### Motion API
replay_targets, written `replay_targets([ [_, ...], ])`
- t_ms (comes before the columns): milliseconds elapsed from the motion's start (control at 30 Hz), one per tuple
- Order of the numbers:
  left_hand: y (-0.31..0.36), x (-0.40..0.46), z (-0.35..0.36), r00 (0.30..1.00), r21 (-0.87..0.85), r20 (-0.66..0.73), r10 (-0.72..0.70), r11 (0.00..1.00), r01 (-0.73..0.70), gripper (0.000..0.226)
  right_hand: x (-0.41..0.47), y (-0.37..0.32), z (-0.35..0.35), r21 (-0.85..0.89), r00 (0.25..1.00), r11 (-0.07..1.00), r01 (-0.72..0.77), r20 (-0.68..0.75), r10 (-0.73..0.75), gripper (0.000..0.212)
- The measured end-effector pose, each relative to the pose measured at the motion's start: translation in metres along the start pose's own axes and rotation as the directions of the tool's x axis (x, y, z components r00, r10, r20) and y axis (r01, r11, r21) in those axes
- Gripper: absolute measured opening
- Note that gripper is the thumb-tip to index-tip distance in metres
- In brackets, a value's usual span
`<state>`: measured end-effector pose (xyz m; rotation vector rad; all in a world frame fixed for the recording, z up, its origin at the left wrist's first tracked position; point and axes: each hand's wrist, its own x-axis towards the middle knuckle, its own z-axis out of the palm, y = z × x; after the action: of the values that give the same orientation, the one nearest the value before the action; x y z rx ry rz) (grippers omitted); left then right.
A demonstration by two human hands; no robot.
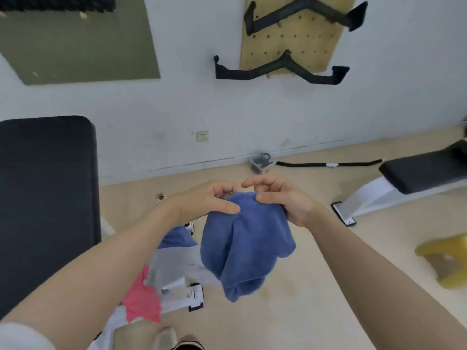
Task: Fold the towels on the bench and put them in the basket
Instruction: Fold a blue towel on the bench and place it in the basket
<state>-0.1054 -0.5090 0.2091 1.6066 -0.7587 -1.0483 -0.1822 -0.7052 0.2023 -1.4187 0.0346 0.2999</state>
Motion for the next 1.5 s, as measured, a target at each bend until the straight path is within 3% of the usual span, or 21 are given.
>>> replay_targets([
  [67, 0.013, 0.036, 0.032, 0.999, 0.059, 0.037, -0.003, 0.998, 0.001, 0.013, -0.035, 0.001, -0.039, -0.240, 0.993, 0.970, -0.045, -0.118, 0.017, 0.012],
  [133, 0.020, 0.075, 0.061, 0.999, 0.188, 0.034, 0.007, 0.982, -0.013, 0.020, -0.062, 0.004, -0.074, -0.491, 0.964, 0.866, -0.095, -0.264, -0.044, 0.014],
  [200, 0.026, 0.114, 0.086, 0.999, 0.319, 0.032, 0.042, 0.946, -0.050, 0.024, -0.083, 0.008, -0.105, -0.567, 0.910, 0.816, -0.112, -0.389, -0.145, 0.025],
  [367, 0.042, 0.214, 0.143, 0.985, 0.456, 0.070, 0.159, 0.873, -0.174, 0.031, -0.127, 0.024, -0.181, -0.525, 0.766, 0.837, -0.157, -0.599, -0.232, 0.019],
  [467, 0.053, 0.279, 0.175, 0.981, 0.432, 0.057, 0.184, 0.881, -0.190, 0.027, -0.141, 0.029, -0.241, -0.520, 0.714, 0.831, -0.197, -0.657, -0.242, 0.010],
  [667, 0.100, 0.418, 0.222, 0.971, 0.376, 0.054, 0.234, 0.896, -0.237, 0.013, -0.148, 0.010, -0.378, -0.410, 0.607, 0.890, -0.202, -0.765, -0.214, 0.015],
  [800, 0.139, 0.513, 0.245, 0.962, 0.362, 0.186, 0.198, 0.897, -0.254, 0.008, -0.165, -0.014, -0.471, -0.344, 0.549, 0.917, -0.200, -0.815, -0.186, 0.013],
  [933, 0.157, 0.606, 0.284, 0.946, 0.411, 0.296, 0.131, 0.877, -0.250, 0.013, -0.194, -0.022, -0.555, -0.337, 0.415, 0.925, -0.175, -0.877, -0.241, 0.013],
  [1067, 0.162, 0.672, 0.329, 0.955, 0.463, 0.290, 0.069, 0.863, -0.202, 0.018, -0.215, -0.015, -0.620, -0.332, 0.406, 0.928, -0.167, -0.881, -0.242, 0.014],
  [1167, 0.180, 0.737, 0.372, 0.962, 0.392, 0.266, 0.063, 0.904, -0.168, 0.019, -0.244, -0.017, -0.700, -0.272, 0.428, 0.953, -0.132, -0.883, -0.193, 0.012],
  [1300, 0.193, 0.814, 0.433, 0.975, 0.365, 0.196, 0.101, 0.916, -0.168, 0.014, -0.287, -0.021, -0.803, -0.150, 0.576, 0.985, -0.085, -0.814, -0.075, 0.017],
  [1367, 0.201, 0.846, 0.467, 0.983, 0.351, 0.158, 0.098, 0.924, -0.149, 0.014, -0.311, -0.029, -0.851, -0.131, 0.667, 0.981, -0.142, -0.745, -0.003, 0.009],
  [1467, 0.217, 0.891, 0.507, 0.990, 0.338, 0.092, 0.106, 0.932, -0.131, 0.013, -0.338, -0.041, -0.920, -0.271, 0.739, 0.902, -0.336, -0.670, 0.074, 0.027],
  [1500, 0.220, 0.905, 0.516, 0.991, 0.359, 0.071, 0.117, 0.923, -0.135, 0.012, -0.341, -0.042, -0.942, -0.329, 0.743, 0.868, -0.372, -0.666, 0.066, 0.024],
])
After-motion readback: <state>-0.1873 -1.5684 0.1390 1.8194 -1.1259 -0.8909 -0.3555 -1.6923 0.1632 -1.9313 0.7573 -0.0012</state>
